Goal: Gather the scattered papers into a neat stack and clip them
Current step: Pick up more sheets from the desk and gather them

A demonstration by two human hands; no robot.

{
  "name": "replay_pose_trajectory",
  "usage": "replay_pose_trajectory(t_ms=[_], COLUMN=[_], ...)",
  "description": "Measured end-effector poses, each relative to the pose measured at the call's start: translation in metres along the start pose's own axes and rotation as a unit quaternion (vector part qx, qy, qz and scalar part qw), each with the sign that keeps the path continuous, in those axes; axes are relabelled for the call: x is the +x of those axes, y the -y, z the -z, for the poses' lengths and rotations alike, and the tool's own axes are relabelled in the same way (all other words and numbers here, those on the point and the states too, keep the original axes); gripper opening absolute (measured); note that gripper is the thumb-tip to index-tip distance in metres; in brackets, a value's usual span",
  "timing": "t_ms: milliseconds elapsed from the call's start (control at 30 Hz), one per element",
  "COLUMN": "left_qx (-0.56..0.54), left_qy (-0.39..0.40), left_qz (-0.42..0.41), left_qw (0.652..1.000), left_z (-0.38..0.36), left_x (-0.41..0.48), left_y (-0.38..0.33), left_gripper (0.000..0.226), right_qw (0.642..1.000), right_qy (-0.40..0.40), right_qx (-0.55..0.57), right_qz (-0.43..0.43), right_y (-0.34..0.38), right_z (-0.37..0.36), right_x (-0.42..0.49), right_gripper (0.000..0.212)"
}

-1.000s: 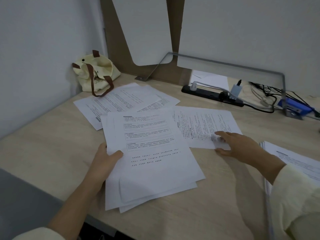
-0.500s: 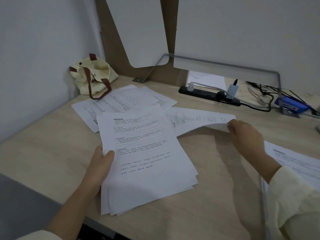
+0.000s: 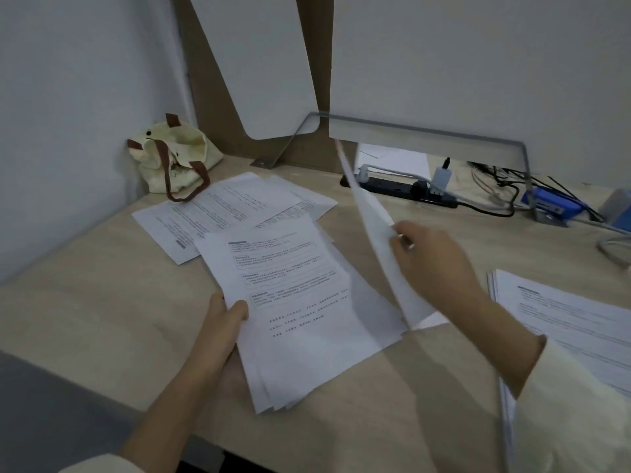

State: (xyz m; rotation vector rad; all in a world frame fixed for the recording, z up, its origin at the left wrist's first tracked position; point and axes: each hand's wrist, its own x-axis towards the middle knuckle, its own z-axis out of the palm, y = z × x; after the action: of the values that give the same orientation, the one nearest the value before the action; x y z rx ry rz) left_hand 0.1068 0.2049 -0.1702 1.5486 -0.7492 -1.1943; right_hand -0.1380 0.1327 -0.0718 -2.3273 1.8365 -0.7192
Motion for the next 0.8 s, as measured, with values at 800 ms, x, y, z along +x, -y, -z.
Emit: replay_pose_trajectory(t_ms=[800], left_qx=[0.042], left_qy=[0.040], left_qz=[-0.074], left_qw=[0.996], left_z=[-0.025], left_x=[-0.019], left_y=[-0.003], left_gripper=[0.052], right_qw=[0.954], right_qy=[0.183], right_qx=[0.226], right_qz=[-0.076], right_y=[0.016], right_z=[-0.080], right_x=[-0.033], right_gripper=[0.037])
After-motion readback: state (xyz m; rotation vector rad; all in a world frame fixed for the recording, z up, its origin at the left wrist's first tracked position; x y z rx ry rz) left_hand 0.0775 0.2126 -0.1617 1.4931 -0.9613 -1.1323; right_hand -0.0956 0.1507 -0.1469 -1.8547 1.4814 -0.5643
